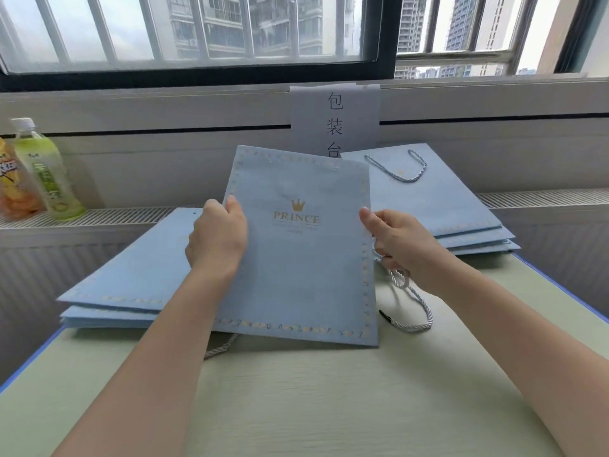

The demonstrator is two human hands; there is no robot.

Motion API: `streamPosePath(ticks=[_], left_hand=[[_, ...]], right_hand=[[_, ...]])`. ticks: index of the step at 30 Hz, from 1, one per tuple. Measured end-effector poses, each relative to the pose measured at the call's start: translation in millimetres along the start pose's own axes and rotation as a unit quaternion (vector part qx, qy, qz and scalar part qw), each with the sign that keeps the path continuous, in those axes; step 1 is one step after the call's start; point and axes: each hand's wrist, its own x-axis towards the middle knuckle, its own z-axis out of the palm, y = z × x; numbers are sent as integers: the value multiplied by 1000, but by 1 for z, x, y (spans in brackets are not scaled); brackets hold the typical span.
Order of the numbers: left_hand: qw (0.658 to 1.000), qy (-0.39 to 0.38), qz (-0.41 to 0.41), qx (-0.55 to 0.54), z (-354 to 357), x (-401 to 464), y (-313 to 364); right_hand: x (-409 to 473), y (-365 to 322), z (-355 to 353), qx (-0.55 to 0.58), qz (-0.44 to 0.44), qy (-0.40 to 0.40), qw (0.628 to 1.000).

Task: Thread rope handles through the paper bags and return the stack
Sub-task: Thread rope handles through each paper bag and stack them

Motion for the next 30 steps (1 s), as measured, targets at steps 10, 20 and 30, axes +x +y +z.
streamPosePath(ticks=[10, 20, 30], left_hand=[[979, -42, 67, -190, 6, 1, 6], [941, -239, 203, -125, 35, -31, 8], [929, -302, 133, -165, 35, -36, 16]], right_hand=[[4, -3, -43, -268, 22, 12, 963], [-1, -9, -22, -368, -167, 105, 909], [-15, -9, 11, -357, -170, -109, 912]])
